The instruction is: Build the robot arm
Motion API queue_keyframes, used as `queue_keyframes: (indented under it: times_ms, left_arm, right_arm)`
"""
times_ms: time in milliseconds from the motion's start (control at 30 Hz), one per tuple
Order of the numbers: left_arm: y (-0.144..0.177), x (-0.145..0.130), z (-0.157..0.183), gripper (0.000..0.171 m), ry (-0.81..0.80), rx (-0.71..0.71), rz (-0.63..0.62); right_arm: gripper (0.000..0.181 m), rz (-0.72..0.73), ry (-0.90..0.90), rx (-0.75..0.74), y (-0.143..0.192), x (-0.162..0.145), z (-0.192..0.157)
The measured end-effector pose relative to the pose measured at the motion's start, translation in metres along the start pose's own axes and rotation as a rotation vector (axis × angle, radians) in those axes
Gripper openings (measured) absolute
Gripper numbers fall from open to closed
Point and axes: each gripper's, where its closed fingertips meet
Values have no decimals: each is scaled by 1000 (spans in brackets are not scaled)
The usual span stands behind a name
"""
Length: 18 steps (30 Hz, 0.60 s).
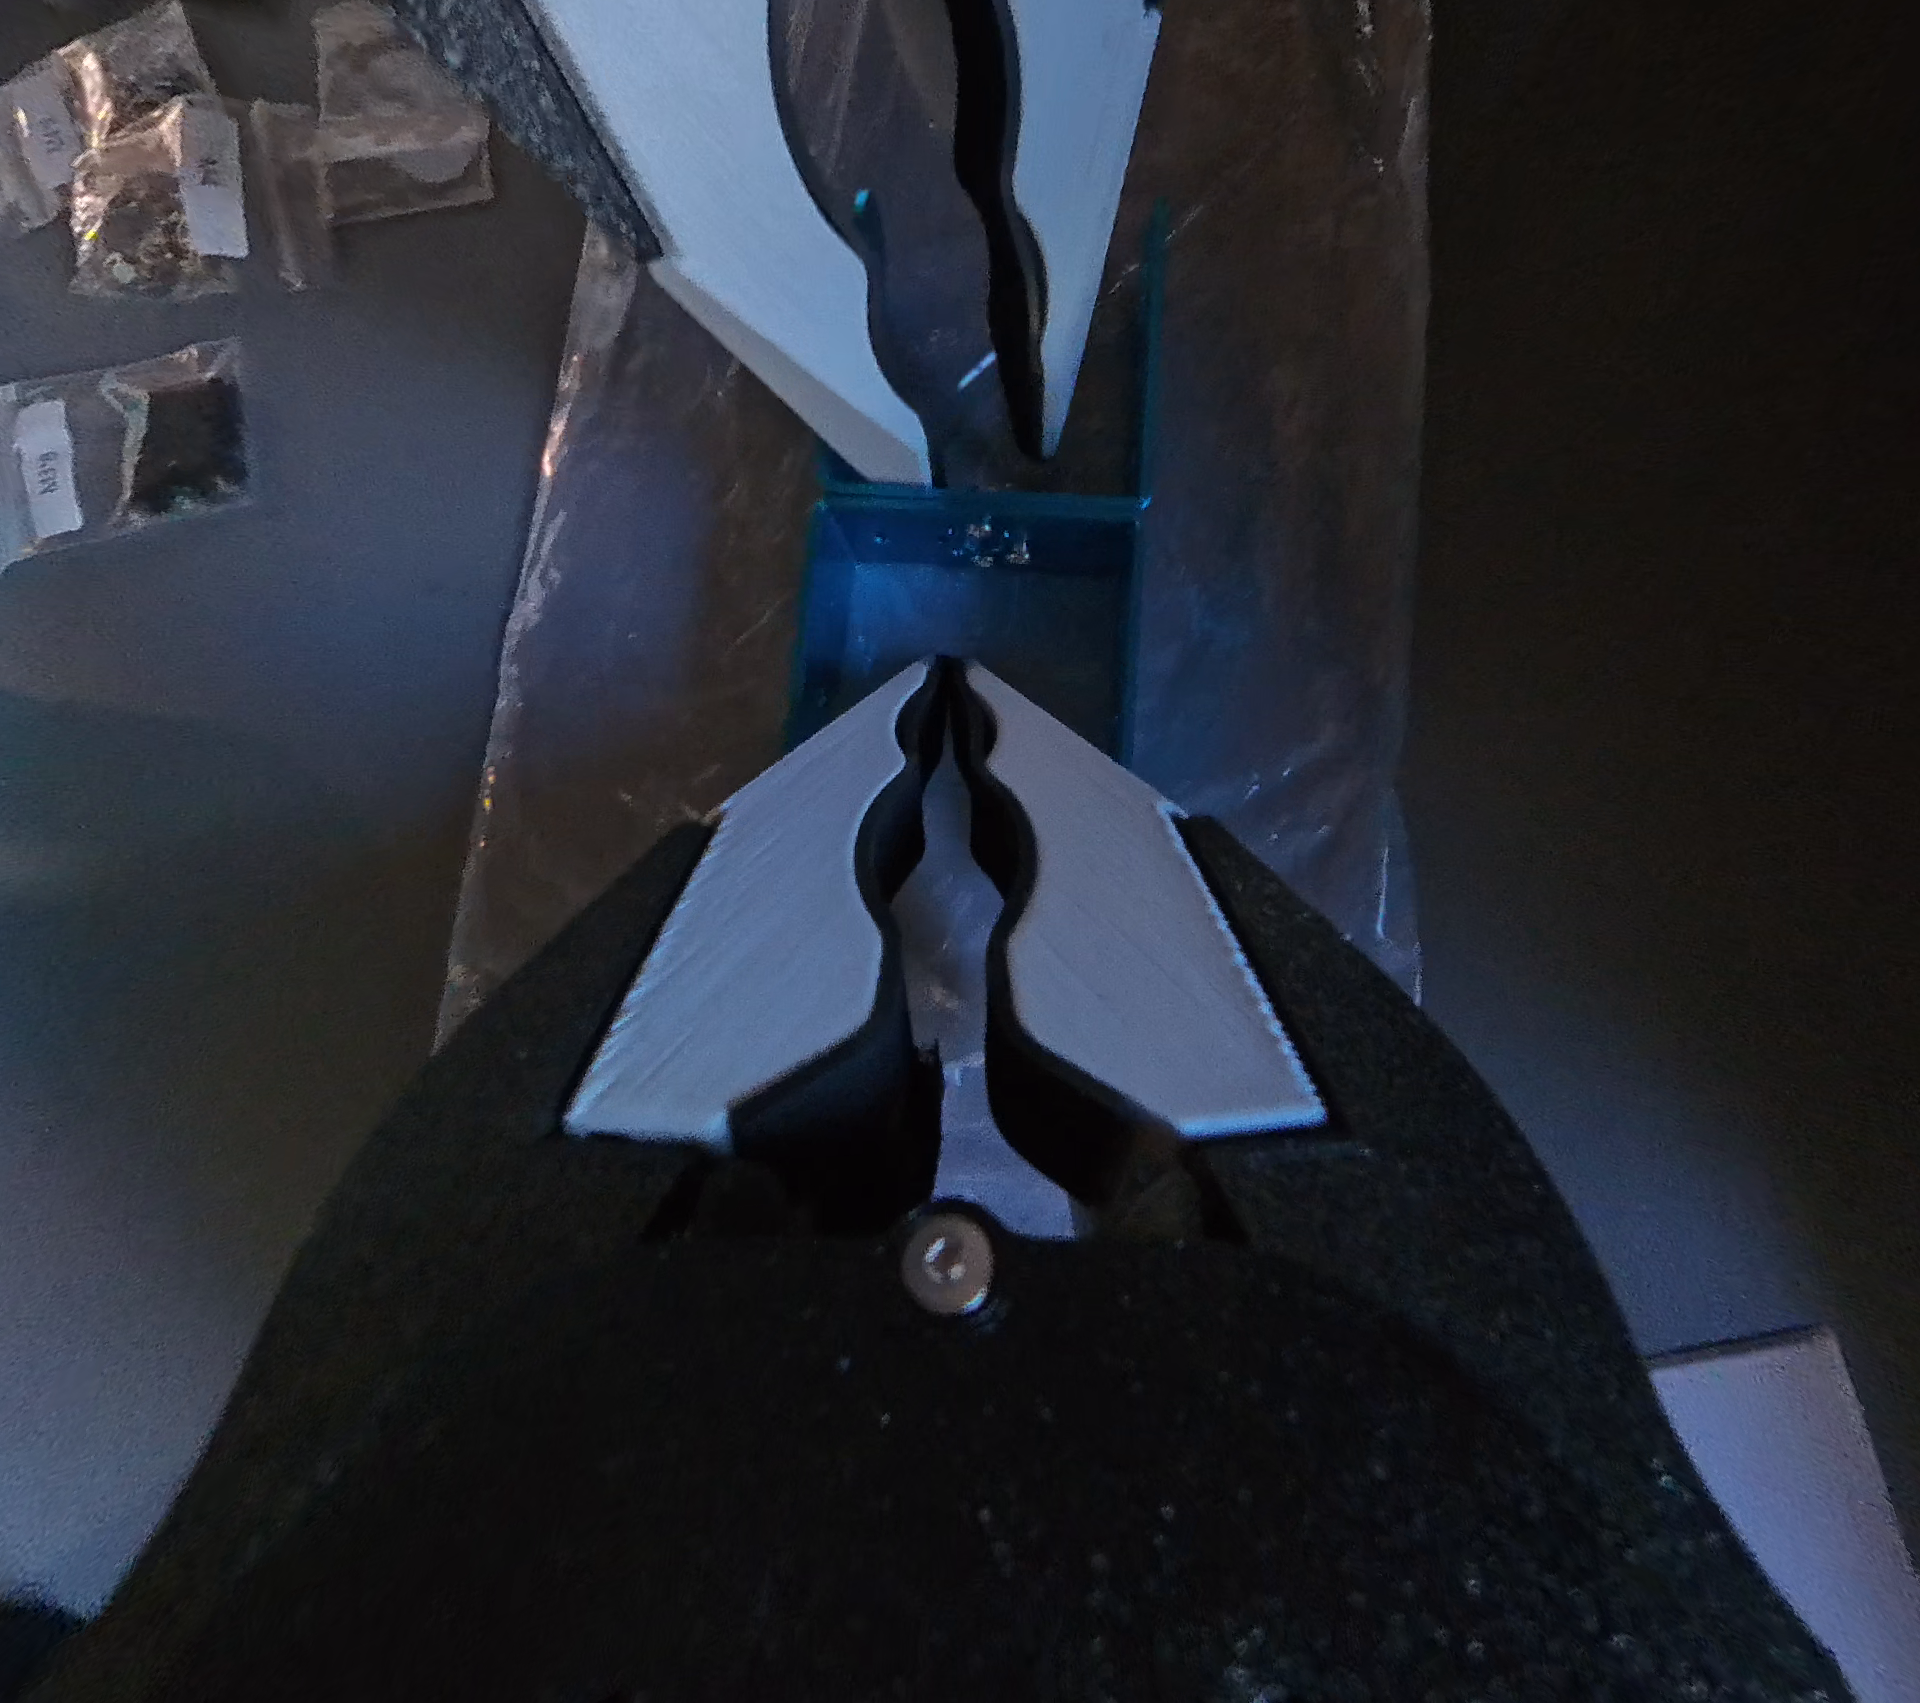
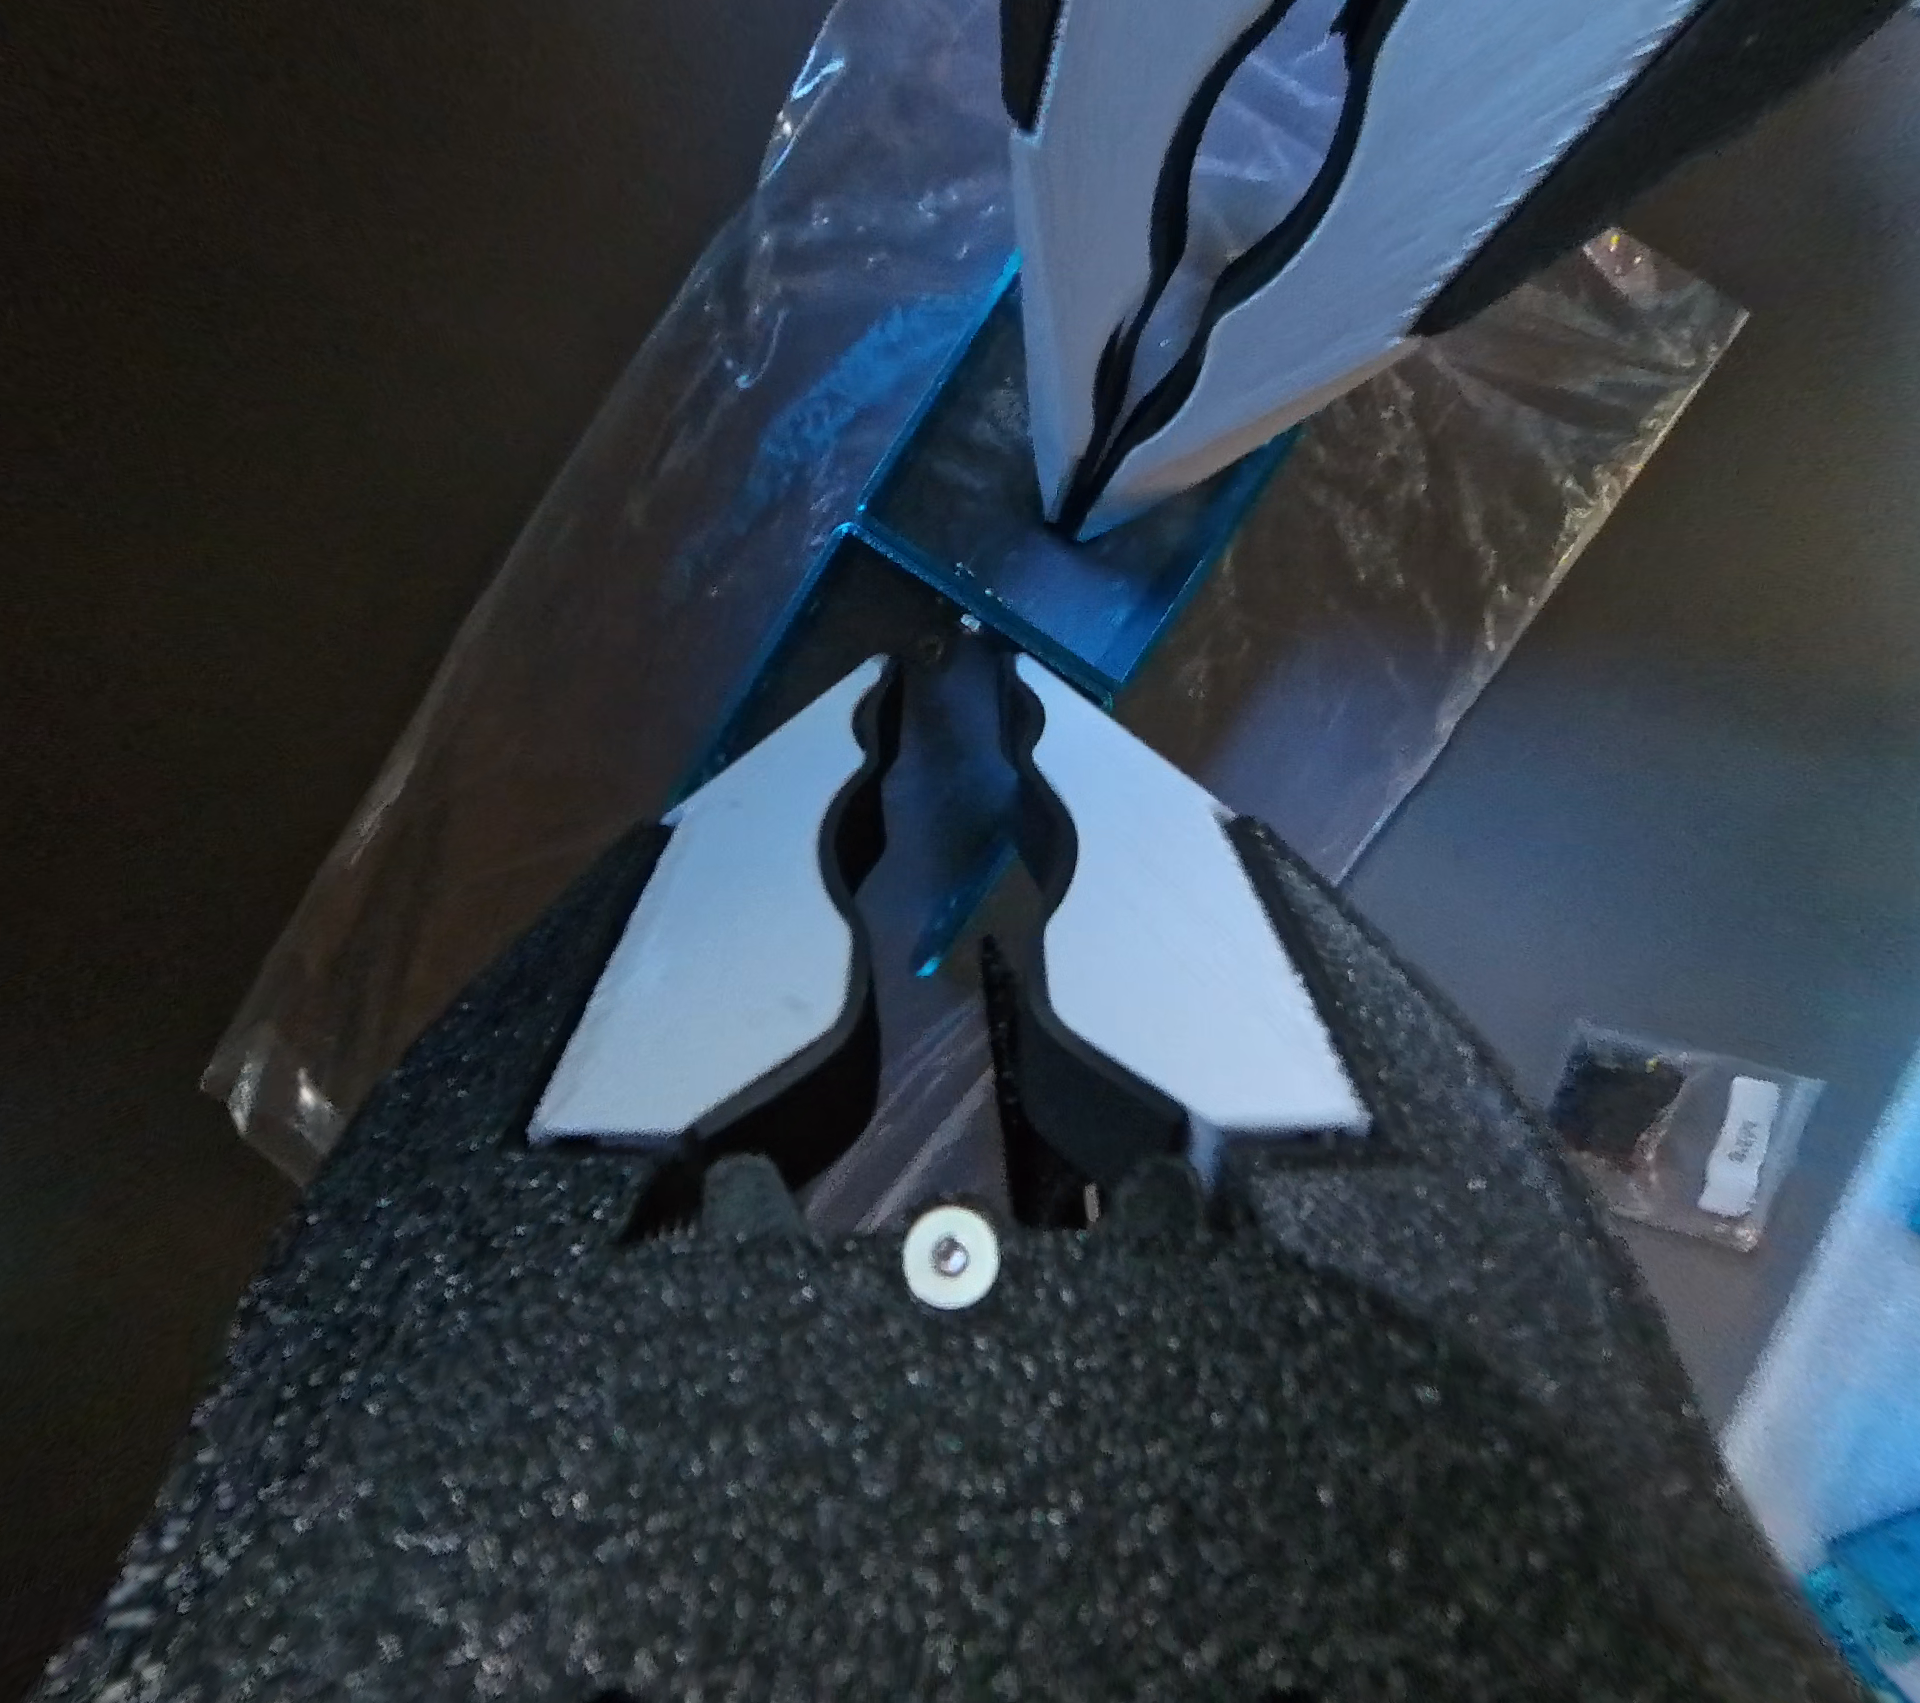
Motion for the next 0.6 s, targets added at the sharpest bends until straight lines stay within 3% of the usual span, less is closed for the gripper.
queue_keyframes:
  times_ms: [233, 600]
  left_arm:
    - [8, -10, -13, 0, 2, 44, -34]
    - [7, -9, -9, 0, -7, 33, -32]
  right_arm:
    - [24, -8, 17, 29, -5, 6, 6]
    - [11, -142, 24, 86, -8, -3, -4]
Point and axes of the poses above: each gripper's, where its closed fingertips meet, y back along the fingers, x out of its top, z = x × y across the jaws, and after that the axes turned 15 degrees about x, right-handed
